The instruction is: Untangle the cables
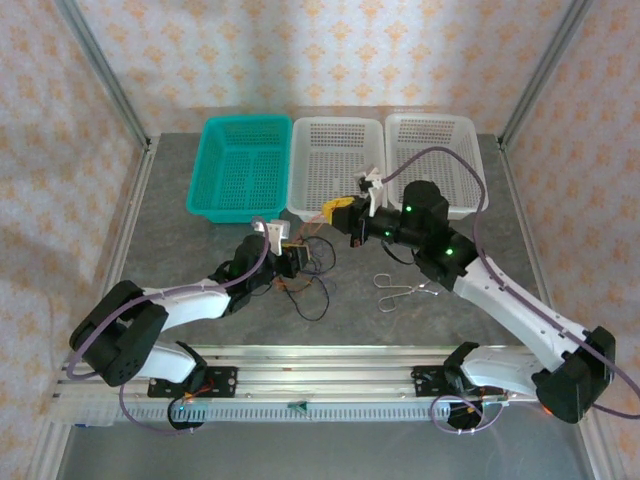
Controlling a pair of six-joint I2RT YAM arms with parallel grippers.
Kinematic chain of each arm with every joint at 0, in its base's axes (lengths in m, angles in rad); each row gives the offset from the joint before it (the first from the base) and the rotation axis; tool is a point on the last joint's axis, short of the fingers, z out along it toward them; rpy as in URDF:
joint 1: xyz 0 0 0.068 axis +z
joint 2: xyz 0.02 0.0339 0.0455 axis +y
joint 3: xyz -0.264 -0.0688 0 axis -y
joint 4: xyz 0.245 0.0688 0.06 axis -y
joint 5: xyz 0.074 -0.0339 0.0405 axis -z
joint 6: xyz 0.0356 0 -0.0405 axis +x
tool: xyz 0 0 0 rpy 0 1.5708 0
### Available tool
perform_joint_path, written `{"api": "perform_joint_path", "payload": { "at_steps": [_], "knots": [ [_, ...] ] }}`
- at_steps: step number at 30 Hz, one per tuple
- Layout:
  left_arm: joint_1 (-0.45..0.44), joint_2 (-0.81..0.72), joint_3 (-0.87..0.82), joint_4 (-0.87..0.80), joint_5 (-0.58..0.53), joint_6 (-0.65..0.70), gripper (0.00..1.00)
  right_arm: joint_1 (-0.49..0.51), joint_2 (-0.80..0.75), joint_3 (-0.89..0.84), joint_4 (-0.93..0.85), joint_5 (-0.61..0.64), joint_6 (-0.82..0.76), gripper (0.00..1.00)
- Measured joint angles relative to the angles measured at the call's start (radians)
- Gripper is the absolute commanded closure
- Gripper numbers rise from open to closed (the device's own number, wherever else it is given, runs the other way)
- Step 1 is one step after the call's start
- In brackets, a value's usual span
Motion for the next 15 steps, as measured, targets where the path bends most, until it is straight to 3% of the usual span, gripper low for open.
{"api": "perform_joint_path", "payload": {
  "at_steps": [15],
  "knots": [
    [-0.011, 0.024, -0.066, 0.028, 0.021, -0.011, 0.65, 0.002, -0.084, 0.098, -0.150, 0.091, -0.072, 1.00]
  ]
}}
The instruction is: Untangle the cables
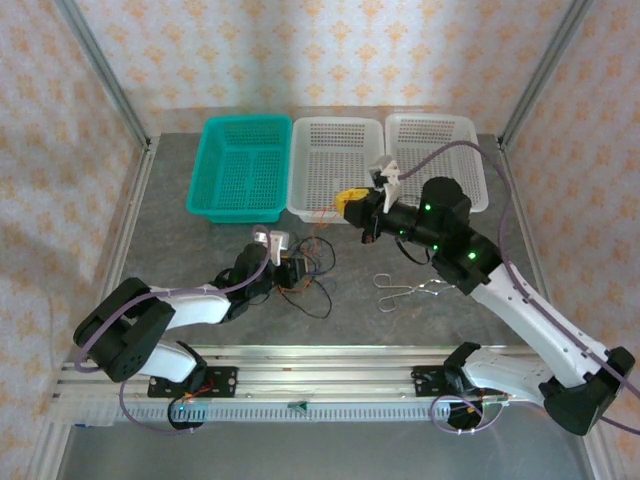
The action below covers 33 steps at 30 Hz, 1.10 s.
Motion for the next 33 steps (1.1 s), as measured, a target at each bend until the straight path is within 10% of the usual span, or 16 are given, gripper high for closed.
{"api": "perform_joint_path", "payload": {
  "at_steps": [14, 33],
  "knots": [
    [-0.038, -0.061, -0.008, -0.044, -0.083, 0.000, 0.56, 0.000, -0.087, 0.014, -0.044, 0.175, -0.052, 1.00],
    [-0.076, -0.323, 0.247, -0.378, -0.320, -0.026, 0.01, -0.001, -0.002, 0.026, 0.008, 0.476, 0.050, 1.00]
  ]
}}
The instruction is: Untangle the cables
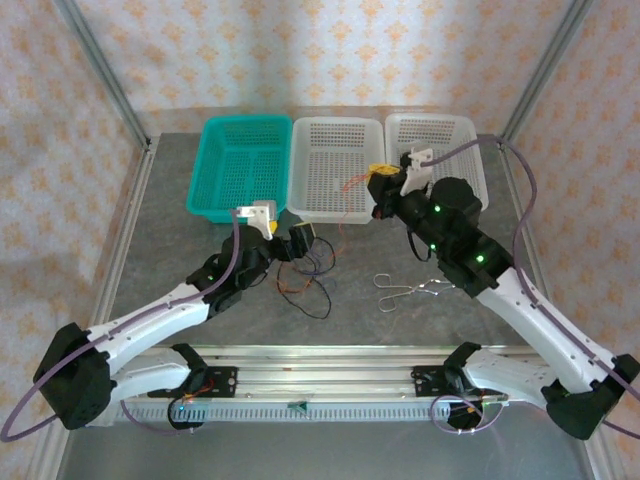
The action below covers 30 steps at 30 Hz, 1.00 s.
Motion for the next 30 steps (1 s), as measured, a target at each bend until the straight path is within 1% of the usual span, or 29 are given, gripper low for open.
{"api": "perform_joint_path", "payload": {
  "at_steps": [4, 8, 16, 20, 24, 30],
  "knots": [
    [0.000, -0.004, 0.050, -0.102, -0.031, -0.027, 0.01, -0.005, 0.100, 0.074, 0.001, 0.066, 0.019, 1.00],
    [0.000, -0.004, 0.064, -0.163, -0.048, -0.059, 0.01, -0.012, 0.228, 0.143, 0.001, 0.130, 0.035, 1.00],
    [0.010, -0.047, 0.026, -0.174, -0.034, -0.115, 0.01, -0.107, 0.477, 0.303, -0.016, 0.154, 0.095, 1.00],
    [0.014, -0.013, 0.029, -0.185, -0.020, -0.129, 0.00, -0.145, 0.587, 0.410, -0.032, 0.149, 0.119, 1.00],
    [0.014, 0.048, 0.062, -0.245, -0.020, -0.131, 0.01, -0.175, 0.695, 0.502, -0.058, 0.147, 0.136, 1.00],
    [0.016, 0.137, 0.168, -0.350, -0.021, -0.132, 0.00, -0.196, 0.915, 0.718, -0.192, 0.165, 0.155, 1.00]
  ]
}}
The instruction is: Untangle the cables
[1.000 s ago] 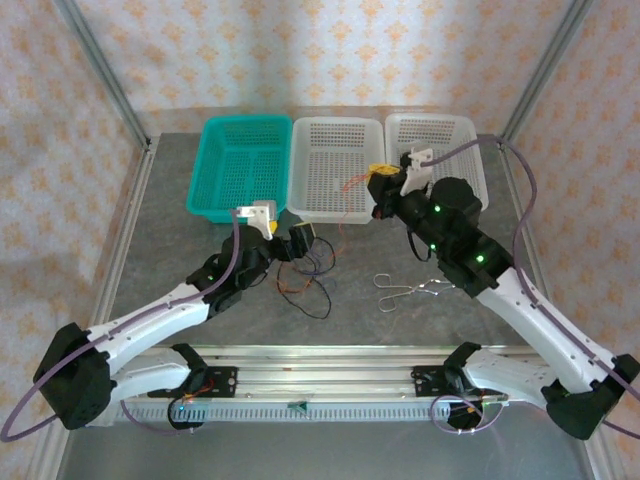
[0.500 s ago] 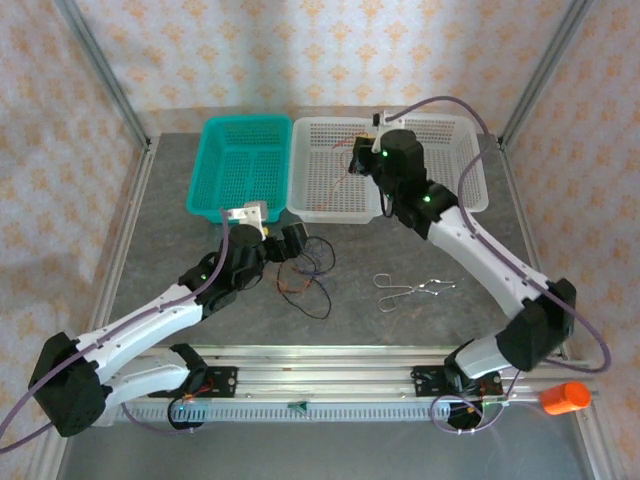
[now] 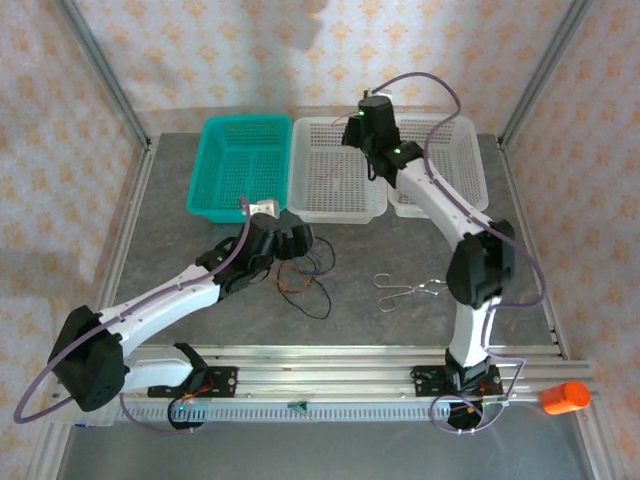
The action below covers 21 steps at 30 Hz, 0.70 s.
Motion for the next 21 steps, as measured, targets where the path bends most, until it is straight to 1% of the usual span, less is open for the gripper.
{"api": "perform_joint_path", "payload": {
  "at_steps": [4, 7, 10, 13, 17, 20, 21],
  "knots": [
    [0.000, 0.005, 0.012, -0.017, 0.000, -0.011, 0.01, 0.000, 0.163, 0.177, -0.138, 0.000, 0.028, 1.00],
    [0.000, -0.007, 0.006, -0.009, 0.001, -0.018, 0.01, 0.001, 0.251, 0.262, -0.223, -0.013, 0.053, 1.00],
    [0.000, -0.023, 0.002, -0.009, 0.001, -0.014, 0.00, 0.001, 0.303, 0.293, -0.292, -0.031, 0.068, 1.00],
    [0.005, -0.025, 0.002, -0.014, -0.001, 0.002, 0.01, 0.001, 0.323, 0.289, -0.341, -0.060, 0.068, 1.00],
    [0.009, -0.013, 0.005, -0.042, -0.024, 0.011, 0.01, 0.001, 0.325, 0.236, -0.353, -0.085, 0.068, 0.92],
    [0.011, 0.028, 0.019, -0.075, -0.037, 0.012, 0.01, 0.001, 0.339, 0.241, -0.391, -0.096, 0.068, 0.82],
    [0.011, 0.042, 0.024, -0.086, -0.041, 0.012, 0.01, 0.001, 0.341, 0.243, -0.399, -0.100, 0.069, 0.75]
  ]
}}
